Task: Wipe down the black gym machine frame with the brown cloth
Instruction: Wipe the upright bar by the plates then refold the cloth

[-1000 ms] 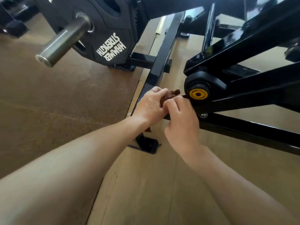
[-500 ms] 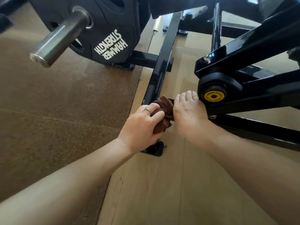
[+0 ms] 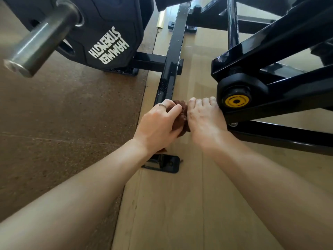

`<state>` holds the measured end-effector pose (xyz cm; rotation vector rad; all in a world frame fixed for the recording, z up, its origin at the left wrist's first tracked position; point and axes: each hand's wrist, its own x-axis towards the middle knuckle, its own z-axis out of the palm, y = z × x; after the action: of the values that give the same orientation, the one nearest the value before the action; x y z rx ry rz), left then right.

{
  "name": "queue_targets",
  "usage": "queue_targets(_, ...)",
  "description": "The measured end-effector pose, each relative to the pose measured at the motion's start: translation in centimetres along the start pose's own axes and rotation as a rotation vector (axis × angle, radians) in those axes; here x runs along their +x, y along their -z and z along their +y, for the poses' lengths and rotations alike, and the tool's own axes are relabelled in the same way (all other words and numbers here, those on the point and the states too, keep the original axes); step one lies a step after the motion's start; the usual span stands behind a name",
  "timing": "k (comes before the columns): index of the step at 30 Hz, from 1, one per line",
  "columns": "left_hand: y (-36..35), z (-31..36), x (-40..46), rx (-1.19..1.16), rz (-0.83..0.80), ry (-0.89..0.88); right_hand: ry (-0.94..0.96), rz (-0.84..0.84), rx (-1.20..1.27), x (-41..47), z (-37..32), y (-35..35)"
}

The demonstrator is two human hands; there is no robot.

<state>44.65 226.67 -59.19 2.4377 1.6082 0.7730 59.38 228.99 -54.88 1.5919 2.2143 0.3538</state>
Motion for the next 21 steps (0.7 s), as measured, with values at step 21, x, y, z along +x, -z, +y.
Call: queue_targets(21, 2.2, 0.7, -2.6, -0.191, 0.046, 0.439, -0.087, -0.026, 0.049, 0.6, -0.7, 0.0)
